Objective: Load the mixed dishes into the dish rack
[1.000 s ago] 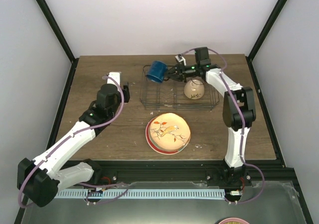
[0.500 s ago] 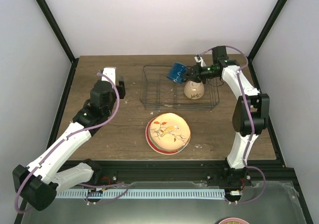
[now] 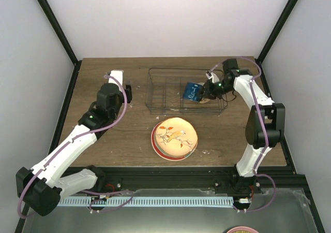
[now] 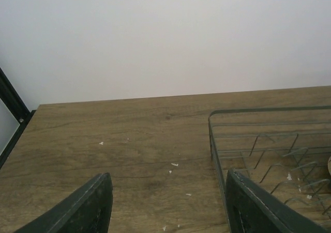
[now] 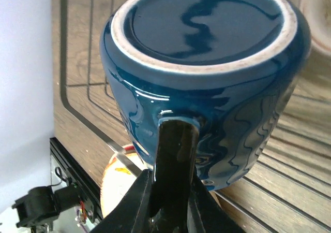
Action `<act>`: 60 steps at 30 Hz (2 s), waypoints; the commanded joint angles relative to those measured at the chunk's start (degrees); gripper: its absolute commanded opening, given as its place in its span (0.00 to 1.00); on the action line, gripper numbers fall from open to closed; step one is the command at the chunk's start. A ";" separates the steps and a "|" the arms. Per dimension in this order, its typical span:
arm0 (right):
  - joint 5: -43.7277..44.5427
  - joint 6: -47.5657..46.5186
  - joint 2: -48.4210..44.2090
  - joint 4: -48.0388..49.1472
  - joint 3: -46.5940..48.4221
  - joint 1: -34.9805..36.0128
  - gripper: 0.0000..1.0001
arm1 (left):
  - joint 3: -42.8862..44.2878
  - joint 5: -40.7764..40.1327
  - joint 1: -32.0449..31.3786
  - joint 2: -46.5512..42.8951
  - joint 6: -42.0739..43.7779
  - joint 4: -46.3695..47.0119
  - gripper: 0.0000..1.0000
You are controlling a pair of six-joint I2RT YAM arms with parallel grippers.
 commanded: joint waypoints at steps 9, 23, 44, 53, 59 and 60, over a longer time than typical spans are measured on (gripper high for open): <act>1.06 -5.19 -5.82 13.76 -9.75 -0.29 0.01 | 2.16 1.77 0.27 1.92 -0.72 0.62 0.60; 11.94 -9.42 -9.25 26.72 -17.05 -0.20 0.01 | 2.70 2.86 0.31 4.75 -0.40 1.69 0.60; 28.73 -13.22 -12.85 35.95 -25.99 4.30 0.18 | 3.47 4.81 0.29 7.67 0.34 2.71 0.60; 28.73 -14.82 -13.46 31.50 -24.18 6.08 0.39 | 3.42 4.90 0.28 6.89 0.51 1.78 0.60; 28.71 -14.63 -16.73 25.95 -22.55 7.49 0.45 | 4.41 10.02 0.31 7.32 0.51 -3.04 0.59; 28.42 -14.54 -17.77 25.09 -22.29 7.73 0.47 | 4.55 11.31 0.24 7.57 0.27 -4.33 0.59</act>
